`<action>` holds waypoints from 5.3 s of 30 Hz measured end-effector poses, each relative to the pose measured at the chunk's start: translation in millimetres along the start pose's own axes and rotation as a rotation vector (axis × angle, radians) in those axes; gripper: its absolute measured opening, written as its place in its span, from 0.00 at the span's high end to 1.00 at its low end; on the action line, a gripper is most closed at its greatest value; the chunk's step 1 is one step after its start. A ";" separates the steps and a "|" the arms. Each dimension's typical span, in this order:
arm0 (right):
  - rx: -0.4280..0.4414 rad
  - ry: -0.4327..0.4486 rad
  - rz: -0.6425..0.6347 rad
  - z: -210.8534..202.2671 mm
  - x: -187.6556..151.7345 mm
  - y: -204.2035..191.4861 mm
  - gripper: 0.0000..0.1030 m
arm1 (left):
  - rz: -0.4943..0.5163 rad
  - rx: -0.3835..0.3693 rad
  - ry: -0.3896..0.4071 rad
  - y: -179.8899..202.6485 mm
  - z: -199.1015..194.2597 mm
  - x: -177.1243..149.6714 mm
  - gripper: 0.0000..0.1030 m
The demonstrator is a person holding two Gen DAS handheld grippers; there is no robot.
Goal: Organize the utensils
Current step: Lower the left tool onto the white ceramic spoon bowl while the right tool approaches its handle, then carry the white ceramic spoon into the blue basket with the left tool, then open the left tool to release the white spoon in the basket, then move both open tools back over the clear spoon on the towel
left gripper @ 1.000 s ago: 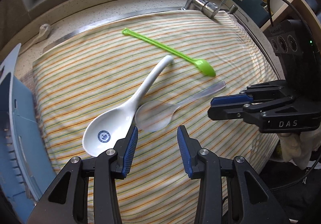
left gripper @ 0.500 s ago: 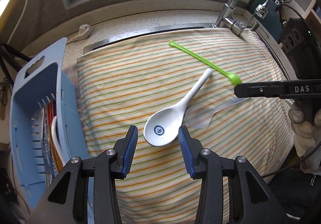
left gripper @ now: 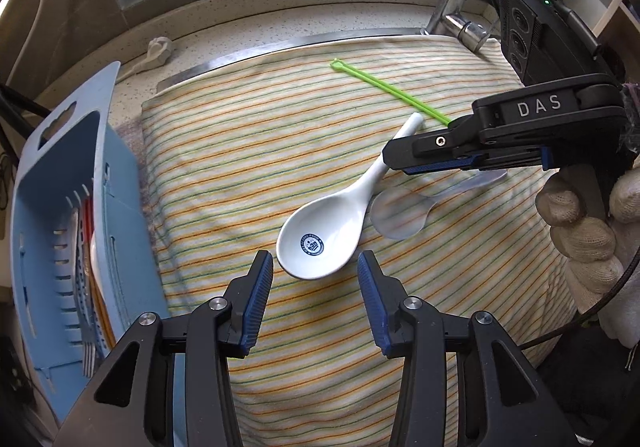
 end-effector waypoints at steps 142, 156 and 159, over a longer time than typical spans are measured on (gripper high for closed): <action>0.020 0.095 -0.296 -0.6 -6.5 -125.6 0.58 | -0.197 0.021 0.224 -59.3 -92.0 -68.1 0.64; -0.138 0.224 -0.276 -83.5 25.3 -20.2 0.58 | -0.118 -0.028 0.166 -3.1 -62.5 -38.3 0.64; -0.162 0.200 -0.268 -83.2 27.7 -8.0 0.58 | -0.114 -0.027 0.159 4.2 -58.3 -34.3 0.64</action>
Point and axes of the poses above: each gripper's, at about its wrist camera, not at the fingertips, and z roughly the way its jaws point, y to its right, x to its top, the point moved 5 cm from there along z, roughly the way its jaws point, and after that the axes turned 5 degrees about y, right-handed, at the moved point
